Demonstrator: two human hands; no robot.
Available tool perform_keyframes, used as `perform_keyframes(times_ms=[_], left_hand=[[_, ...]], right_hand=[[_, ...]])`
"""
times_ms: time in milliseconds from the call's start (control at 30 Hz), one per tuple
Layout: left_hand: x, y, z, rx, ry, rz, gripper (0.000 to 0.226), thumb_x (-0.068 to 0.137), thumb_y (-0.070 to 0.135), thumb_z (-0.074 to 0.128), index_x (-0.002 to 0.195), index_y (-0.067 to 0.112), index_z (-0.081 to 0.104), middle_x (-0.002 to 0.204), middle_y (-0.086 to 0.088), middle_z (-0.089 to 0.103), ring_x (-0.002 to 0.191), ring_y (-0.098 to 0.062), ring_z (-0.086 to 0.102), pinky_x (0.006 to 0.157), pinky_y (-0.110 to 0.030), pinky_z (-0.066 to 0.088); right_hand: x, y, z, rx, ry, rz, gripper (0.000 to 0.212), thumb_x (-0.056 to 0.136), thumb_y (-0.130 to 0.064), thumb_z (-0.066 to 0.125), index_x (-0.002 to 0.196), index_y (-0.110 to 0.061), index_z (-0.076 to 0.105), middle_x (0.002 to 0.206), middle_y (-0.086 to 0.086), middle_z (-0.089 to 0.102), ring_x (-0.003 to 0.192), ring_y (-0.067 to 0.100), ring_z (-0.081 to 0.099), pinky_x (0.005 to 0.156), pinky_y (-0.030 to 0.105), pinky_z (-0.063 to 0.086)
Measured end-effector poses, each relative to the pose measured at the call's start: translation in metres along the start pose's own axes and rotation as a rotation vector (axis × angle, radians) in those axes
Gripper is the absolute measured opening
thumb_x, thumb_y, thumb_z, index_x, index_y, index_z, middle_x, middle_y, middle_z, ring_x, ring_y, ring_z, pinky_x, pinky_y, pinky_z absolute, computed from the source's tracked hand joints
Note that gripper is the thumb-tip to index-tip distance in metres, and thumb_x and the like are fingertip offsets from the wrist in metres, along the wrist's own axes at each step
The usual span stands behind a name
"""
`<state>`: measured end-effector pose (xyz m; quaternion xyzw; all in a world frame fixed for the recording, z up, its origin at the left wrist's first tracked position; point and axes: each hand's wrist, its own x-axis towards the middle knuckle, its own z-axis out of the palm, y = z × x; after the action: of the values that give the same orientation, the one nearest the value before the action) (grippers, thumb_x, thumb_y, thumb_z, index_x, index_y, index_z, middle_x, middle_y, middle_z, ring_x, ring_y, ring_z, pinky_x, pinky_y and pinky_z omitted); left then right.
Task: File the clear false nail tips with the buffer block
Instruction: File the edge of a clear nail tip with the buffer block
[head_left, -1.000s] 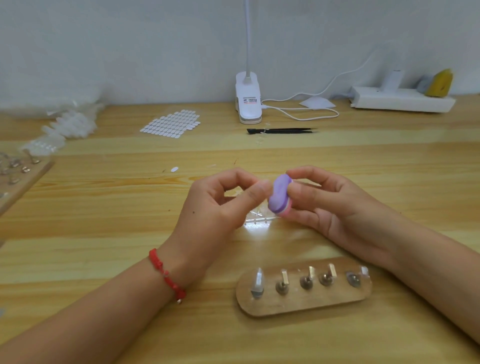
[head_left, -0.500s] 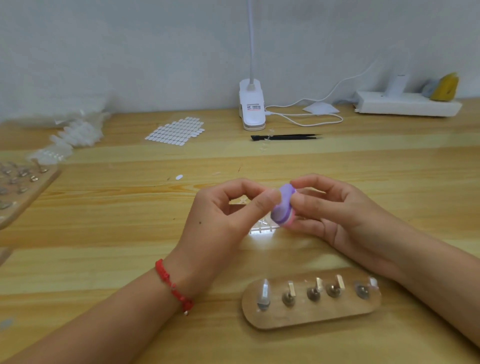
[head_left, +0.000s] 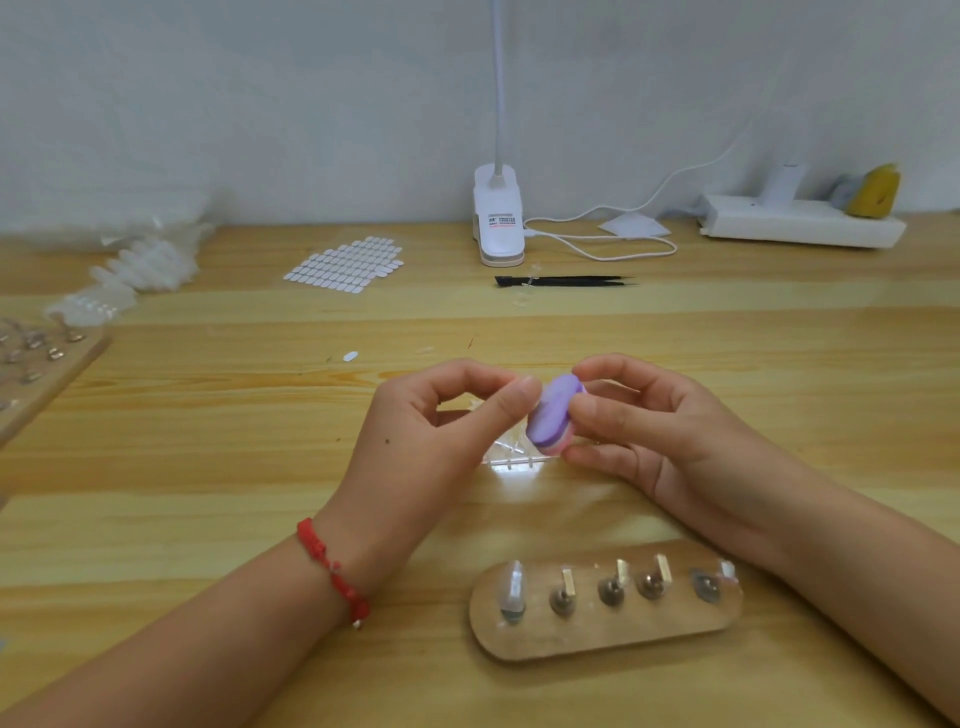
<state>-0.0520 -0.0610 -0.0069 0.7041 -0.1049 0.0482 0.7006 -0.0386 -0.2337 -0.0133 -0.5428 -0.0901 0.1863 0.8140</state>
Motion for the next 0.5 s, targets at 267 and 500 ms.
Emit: perform_keyframes(times_ms=[267,500], left_hand=[[-0.0009,-0.0020,-0.0027,0.026,-0.022,0.035,0.017,0.083,0.009,0.064,0.068,0.014,0.060,0.041,0.018,0.047,0.037,0.003,0.044,0.043,-0.001,0.031],[-0.0001,-0.0028,-0.0033,0.042,0.010,0.012,0.019,0.085,0.010,0.064,0.067,0.014,0.059,0.038,0.018,0.046,0.036,0.004,0.043,0.043,-0.002,0.030]], right_hand=[[-0.0010,0.0015,0.0029,-0.027,0.014,0.000,0.017,0.065,-0.004,0.074,0.077,-0.016,0.077,0.082,0.009,0.074,0.074,0.021,0.073,0.066,0.024,0.058],[0.0011,0.0013,0.0019,0.103,0.086,-0.015,0.016,0.061,-0.004,0.074,0.074,-0.014,0.076,0.082,0.008,0.073,0.073,0.020,0.073,0.064,0.023,0.057]])
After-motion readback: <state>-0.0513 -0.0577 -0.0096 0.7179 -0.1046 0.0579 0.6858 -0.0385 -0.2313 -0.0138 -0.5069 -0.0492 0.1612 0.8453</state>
